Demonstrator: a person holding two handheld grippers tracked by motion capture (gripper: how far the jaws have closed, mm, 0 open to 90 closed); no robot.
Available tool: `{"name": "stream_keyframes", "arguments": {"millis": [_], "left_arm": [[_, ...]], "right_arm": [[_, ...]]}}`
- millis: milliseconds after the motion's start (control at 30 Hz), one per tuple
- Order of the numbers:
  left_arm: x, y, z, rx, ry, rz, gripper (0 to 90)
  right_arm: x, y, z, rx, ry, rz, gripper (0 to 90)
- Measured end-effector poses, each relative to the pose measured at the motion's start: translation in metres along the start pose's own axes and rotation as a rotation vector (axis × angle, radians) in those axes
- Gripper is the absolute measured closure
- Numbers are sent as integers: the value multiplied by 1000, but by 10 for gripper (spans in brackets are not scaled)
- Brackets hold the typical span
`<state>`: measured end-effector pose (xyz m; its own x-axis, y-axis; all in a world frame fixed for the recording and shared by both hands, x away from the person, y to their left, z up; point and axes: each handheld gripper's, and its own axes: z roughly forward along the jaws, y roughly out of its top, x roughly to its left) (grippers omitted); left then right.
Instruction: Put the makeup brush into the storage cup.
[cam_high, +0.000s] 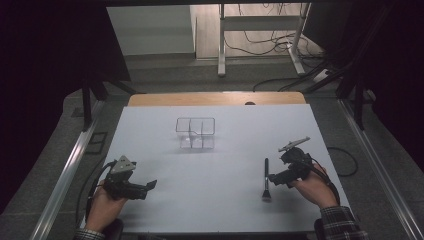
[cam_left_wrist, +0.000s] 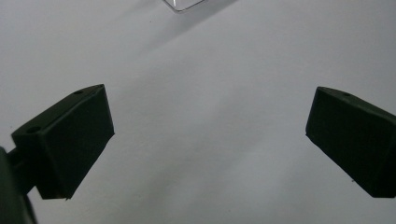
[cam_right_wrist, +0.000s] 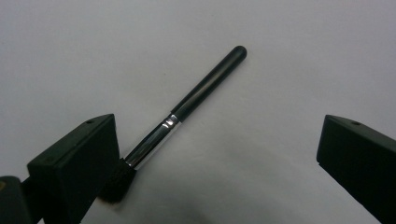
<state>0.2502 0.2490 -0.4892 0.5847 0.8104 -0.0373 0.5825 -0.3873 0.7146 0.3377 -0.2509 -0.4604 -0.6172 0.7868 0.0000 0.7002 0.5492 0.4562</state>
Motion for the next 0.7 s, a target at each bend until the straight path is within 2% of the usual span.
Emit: {"name": "stream_keyframes", "arguments": {"millis": [300,700], "left_arm": [[0,0,0,5,0,3,14],[-1,0,1,11,0,6,14]], "right_arm": [[6,11,8,35,6,-9,0],[18,26,19,39,2,-6,0]]}}
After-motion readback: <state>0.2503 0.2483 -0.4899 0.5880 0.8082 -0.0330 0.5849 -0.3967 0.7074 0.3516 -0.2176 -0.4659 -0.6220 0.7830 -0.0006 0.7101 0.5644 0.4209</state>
